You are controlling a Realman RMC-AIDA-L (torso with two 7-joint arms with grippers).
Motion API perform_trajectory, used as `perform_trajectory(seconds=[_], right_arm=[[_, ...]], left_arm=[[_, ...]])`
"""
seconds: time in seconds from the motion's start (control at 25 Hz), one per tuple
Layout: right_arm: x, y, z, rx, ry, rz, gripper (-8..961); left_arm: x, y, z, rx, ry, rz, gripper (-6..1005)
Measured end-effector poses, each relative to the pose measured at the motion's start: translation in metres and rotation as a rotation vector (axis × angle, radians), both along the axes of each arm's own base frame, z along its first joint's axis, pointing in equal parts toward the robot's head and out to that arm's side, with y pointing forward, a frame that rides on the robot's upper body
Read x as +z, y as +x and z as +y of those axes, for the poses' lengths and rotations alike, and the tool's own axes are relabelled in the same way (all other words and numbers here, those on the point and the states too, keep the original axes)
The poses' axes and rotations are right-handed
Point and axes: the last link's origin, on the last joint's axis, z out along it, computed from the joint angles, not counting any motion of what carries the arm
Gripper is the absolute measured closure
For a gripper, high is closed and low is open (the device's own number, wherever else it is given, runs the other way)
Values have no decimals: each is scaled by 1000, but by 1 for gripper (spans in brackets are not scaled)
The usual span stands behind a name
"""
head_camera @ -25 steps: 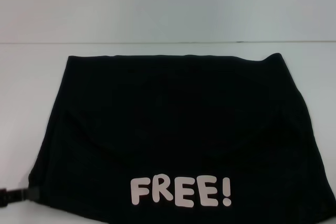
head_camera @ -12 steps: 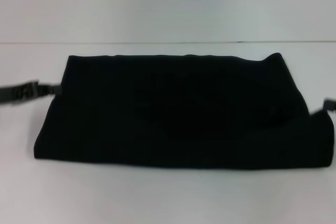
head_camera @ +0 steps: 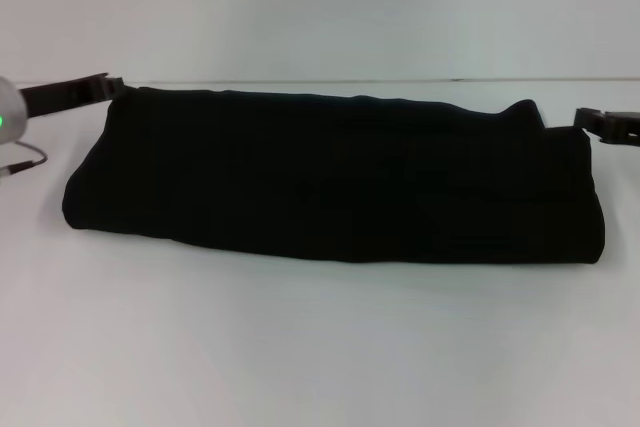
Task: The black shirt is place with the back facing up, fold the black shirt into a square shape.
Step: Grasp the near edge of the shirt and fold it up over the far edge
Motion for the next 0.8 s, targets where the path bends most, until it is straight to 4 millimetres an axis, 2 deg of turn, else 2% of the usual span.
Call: perform_trajectory(seconds=[0.12,0.32,0.8], right_arm=[[-11,-8,14,-23,24,-43,953],[-16,-20,29,-36,65,-74,953],[-9,-30,45,-62,149,-83,953]], left_arm=[[-7,3,7,8,22,58,998],[-8,10,17,-1,58,115,999],[6,30,36,-58,172,113,998]])
